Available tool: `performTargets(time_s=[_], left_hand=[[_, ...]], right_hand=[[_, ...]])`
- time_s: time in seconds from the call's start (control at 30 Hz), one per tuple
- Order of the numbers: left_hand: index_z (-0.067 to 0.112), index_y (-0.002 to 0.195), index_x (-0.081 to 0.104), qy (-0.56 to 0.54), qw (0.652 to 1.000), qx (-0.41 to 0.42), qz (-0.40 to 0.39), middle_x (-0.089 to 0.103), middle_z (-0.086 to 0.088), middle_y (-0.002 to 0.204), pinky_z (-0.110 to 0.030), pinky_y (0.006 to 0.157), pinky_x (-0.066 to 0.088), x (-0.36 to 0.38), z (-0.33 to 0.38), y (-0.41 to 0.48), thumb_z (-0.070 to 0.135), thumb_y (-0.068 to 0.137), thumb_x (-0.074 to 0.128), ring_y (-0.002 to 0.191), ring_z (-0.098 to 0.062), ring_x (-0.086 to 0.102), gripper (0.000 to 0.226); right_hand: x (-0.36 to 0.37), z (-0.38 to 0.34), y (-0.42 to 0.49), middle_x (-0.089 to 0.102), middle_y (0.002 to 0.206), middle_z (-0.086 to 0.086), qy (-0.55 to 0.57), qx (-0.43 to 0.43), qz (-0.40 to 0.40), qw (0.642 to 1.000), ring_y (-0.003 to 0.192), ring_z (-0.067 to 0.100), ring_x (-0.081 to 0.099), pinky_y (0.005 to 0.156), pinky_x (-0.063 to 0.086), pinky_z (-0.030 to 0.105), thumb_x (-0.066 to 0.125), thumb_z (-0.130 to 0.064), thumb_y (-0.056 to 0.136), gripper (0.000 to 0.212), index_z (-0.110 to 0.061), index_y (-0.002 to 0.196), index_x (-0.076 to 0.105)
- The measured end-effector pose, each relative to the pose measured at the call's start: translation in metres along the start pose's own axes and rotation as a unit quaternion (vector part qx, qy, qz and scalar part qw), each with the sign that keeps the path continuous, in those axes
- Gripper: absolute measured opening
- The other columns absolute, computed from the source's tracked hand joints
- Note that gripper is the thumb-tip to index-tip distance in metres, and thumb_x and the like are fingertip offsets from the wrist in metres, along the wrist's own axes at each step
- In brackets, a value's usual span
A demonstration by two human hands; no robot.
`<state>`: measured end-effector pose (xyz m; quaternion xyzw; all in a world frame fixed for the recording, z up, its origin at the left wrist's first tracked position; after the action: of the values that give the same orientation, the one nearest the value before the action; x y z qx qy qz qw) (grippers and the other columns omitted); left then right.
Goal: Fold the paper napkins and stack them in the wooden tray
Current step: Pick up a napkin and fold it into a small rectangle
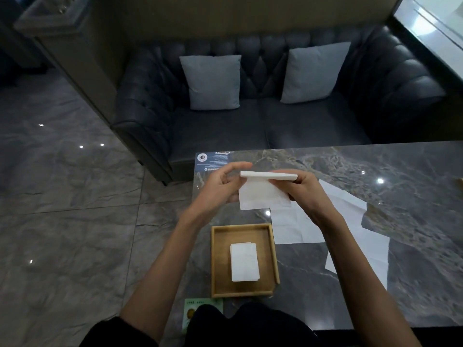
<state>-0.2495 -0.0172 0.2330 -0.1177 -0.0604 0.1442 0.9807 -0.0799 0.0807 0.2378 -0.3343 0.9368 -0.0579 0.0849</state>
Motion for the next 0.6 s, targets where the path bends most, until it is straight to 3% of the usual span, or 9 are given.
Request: performTargets(time_s=[0.1, 0.2, 0.27, 0.37, 0.47, 0.6], left_hand=[[0.013, 0.130, 0.061, -0.049, 0.998, -0.029, -0.020, 0.071, -0.013, 0.122, -0.034, 0.080, 0.061, 0.006, -0.004, -0.001, 0.012, 0.102, 0.054, 0.105, -0.026, 0.073, 0.029], [0.003, 0.135, 0.056, -0.191, 0.976, -0.085, -0.054, 0.069, -0.019, 0.123, -0.037, 0.082, 0.061, 0.010, -0.008, -0.002, 0.008, 0.102, 0.046, 0.104, -0.030, 0.072, 0.035], [0.001, 0.136, 0.055, -0.257, 0.957, -0.118, -0.066, 0.069, -0.023, 0.121, -0.039, 0.081, 0.061, 0.012, -0.008, -0.003, 0.019, 0.101, 0.045, 0.103, -0.032, 0.072, 0.040], [0.007, 0.133, 0.057, -0.198, 0.970, -0.127, -0.061, 0.071, -0.020, 0.119, -0.037, 0.077, 0.061, 0.011, -0.010, -0.002, 0.035, 0.096, 0.061, 0.102, -0.030, 0.073, 0.046], [0.012, 0.129, 0.060, -0.120, 0.987, -0.102, -0.033, 0.070, -0.017, 0.122, -0.036, 0.080, 0.061, 0.006, -0.014, 0.000, 0.012, 0.091, 0.071, 0.106, -0.029, 0.072, 0.039], [0.016, 0.121, 0.064, -0.091, 0.992, -0.078, 0.023, 0.071, -0.014, 0.122, -0.038, 0.082, 0.062, 0.000, -0.017, 0.001, 0.001, 0.091, 0.068, 0.112, -0.029, 0.069, 0.034]], right_hand=[[0.001, -0.012, -0.002, 0.077, 0.090, -0.016, -0.027, -0.050, -0.002, 0.998, 0.088, 0.001, 0.069, 0.068, 0.055, 0.014, 0.059, -0.008, 0.099, 0.021, -0.014, 0.105, 0.078], [-0.003, -0.015, -0.003, 0.077, 0.098, -0.002, -0.030, -0.073, 0.008, 0.997, 0.090, 0.004, 0.068, 0.066, 0.053, 0.014, 0.058, 0.003, 0.097, 0.025, -0.010, 0.105, 0.078], [-0.004, -0.016, -0.003, 0.076, 0.101, 0.000, -0.030, -0.082, 0.003, 0.996, 0.092, 0.005, 0.067, 0.066, 0.053, 0.014, 0.058, 0.008, 0.094, 0.030, -0.011, 0.106, 0.077], [-0.004, -0.016, -0.002, 0.076, 0.102, -0.006, -0.043, -0.091, -0.013, 0.995, 0.092, -0.001, 0.067, 0.069, 0.054, 0.016, 0.058, 0.009, 0.094, 0.032, -0.014, 0.104, 0.077], [-0.003, -0.010, 0.001, 0.074, 0.103, -0.017, -0.054, -0.075, -0.017, 0.996, 0.097, 0.000, 0.066, 0.069, 0.056, 0.016, 0.057, 0.002, 0.097, 0.037, -0.029, 0.106, 0.077], [0.000, 0.016, 0.005, 0.077, 0.109, -0.007, 0.139, 0.090, -0.017, 0.986, 0.099, 0.014, 0.074, 0.071, 0.061, 0.026, 0.049, -0.024, 0.103, 0.030, -0.034, 0.123, 0.068]])
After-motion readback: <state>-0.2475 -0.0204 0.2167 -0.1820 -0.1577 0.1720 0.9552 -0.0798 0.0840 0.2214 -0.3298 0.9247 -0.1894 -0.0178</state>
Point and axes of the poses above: each hand's wrist, its own y-axis towards the middle knuckle, its own x-axis out of the palm, z = x × y, the point moved 6 cm from there along y, towards the middle knuckle
